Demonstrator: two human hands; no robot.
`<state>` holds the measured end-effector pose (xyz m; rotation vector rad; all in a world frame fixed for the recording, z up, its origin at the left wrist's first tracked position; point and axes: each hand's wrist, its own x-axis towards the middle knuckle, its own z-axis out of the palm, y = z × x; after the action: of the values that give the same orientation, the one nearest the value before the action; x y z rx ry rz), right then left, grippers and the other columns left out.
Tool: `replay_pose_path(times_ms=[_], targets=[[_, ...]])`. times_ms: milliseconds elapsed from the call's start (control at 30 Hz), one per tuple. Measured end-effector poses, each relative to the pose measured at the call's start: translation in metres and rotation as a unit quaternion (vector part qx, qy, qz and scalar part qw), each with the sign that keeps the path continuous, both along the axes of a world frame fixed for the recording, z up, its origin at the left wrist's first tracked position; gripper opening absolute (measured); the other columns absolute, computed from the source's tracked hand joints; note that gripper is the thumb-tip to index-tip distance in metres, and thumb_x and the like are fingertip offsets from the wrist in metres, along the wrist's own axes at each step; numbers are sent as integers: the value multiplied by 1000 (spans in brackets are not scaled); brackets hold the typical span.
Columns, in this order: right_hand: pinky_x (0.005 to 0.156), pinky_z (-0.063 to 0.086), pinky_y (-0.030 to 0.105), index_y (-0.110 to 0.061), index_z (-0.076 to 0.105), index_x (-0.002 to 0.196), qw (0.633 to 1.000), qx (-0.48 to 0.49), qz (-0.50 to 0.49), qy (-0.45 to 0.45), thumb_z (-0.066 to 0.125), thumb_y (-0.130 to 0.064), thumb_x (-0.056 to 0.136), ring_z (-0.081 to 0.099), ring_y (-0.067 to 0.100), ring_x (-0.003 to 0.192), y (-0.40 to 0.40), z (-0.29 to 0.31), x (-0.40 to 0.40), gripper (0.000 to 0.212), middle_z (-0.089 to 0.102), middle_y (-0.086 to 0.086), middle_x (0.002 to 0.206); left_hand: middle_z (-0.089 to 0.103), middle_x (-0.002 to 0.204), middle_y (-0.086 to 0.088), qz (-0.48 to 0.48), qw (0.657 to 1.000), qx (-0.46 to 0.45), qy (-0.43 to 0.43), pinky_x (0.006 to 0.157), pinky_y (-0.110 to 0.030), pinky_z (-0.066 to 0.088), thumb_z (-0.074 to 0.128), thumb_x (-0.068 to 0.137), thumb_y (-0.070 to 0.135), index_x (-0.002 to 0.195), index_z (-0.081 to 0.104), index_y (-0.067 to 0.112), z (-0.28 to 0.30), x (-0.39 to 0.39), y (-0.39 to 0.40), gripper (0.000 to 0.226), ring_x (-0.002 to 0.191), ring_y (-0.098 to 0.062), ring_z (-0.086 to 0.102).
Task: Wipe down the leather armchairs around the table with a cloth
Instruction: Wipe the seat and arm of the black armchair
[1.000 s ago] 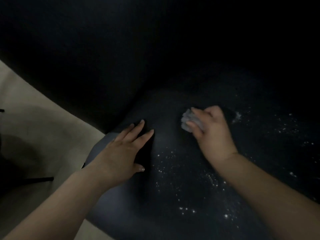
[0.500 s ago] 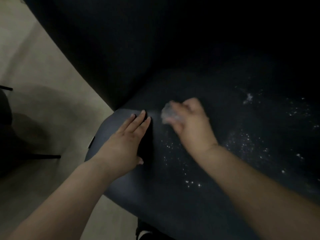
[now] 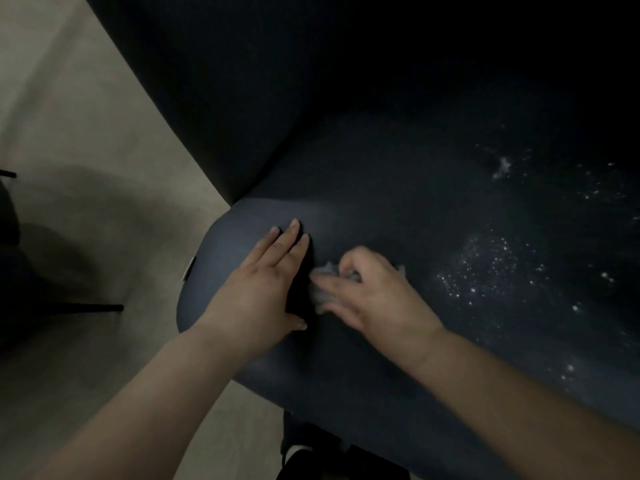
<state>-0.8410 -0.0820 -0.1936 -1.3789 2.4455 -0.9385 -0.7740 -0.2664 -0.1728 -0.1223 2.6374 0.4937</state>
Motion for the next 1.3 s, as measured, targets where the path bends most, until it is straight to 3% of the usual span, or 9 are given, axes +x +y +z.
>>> replay_pose_path(times_ms=[100, 233, 433, 633, 833, 967, 1133, 1200, 1300], targets=[[78, 41, 22, -23, 63, 117, 999, 51, -5, -2, 48, -46, 89, 47, 5, 87, 31, 3, -26, 39, 51, -1, 104, -31, 145, 18, 7, 1000, -7, -2, 103, -8, -22, 80, 69, 49, 152, -8, 26, 1, 7, -2, 123, 135, 0, -25], [86, 44, 26, -5, 61, 123, 977, 16, -210, -31, 73, -15, 81, 50, 16, 91, 10, 3, -44, 44, 50, 14, 100, -31, 146, 21, 30, 999, 14, 1, 106, -11, -17, 80, 70, 47, 153, -7, 28, 3, 9, 2, 121, 136, 1, -25], [69, 48, 31, -18, 62, 119, 997, 74, 27, 16, 66, -30, 85, 51, 19, 84, 43, -1, 20, 36, 55, 3, 95, -28, 147, 18, -1, 1000, 21, -1, 100, -5, -24, 79, 71, 49, 153, -7, 25, 6, 8, 11, 121, 140, -3, -22], [78, 45, 30, -9, 64, 119, 978, 48, -201, 32, 72, -21, 81, 51, 23, 85, 57, 0, -25, 41, 52, 14, 97, -29, 147, 19, 8, 1000, 24, 8, 100, -8, -23, 78, 72, 50, 154, -6, 25, 5, 8, 24, 120, 140, -1, -22], [79, 51, 31, -25, 67, 107, 998, 55, -42, 6, 66, -32, 79, 55, 18, 87, 82, -3, 32, 29, 49, -1, 99, -26, 148, 18, -27, 999, 33, 12, 102, -7, -21, 78, 71, 51, 154, -4, 24, 6, 3, 35, 119, 139, -1, -21], [72, 49, 31, -11, 64, 120, 979, 75, -189, 31, 77, -14, 74, 50, 20, 82, 102, -3, -6, 48, 49, 12, 97, -28, 149, 22, -35, 998, 52, 13, 101, -6, -20, 78, 71, 52, 153, -7, 29, 7, -4, 44, 120, 137, 3, -23], [73, 50, 31, -38, 59, 82, 983, 68, -171, -18, 65, -58, 77, 56, 8, 84, 76, -11, 41, 21, 56, -15, 85, -24, 155, 17, -22, 998, 63, 12, 112, -17, -8, 78, 72, 49, 154, -3, 27, 5, -15, 47, 117, 142, -1, -21], [74, 46, 23, -45, 51, 89, 992, 101, -72, 22, 48, -68, 83, 53, 5, 85, 95, -9, 52, 24, 50, -21, 87, -22, 158, 16, -27, 998, 61, 8, 114, -19, -6, 78, 72, 49, 154, -2, 27, 7, -19, 49, 117, 144, -3, -19], [74, 39, 21, -41, 58, 110, 982, 91, -167, -6, 56, -45, 89, 49, 4, 83, 120, -2, 9, 22, 45, -23, 96, -22, 157, 17, -41, 997, 61, 10, 114, -18, -7, 78, 71, 50, 154, -3, 28, 7, -24, 52, 118, 143, -2, -20]])
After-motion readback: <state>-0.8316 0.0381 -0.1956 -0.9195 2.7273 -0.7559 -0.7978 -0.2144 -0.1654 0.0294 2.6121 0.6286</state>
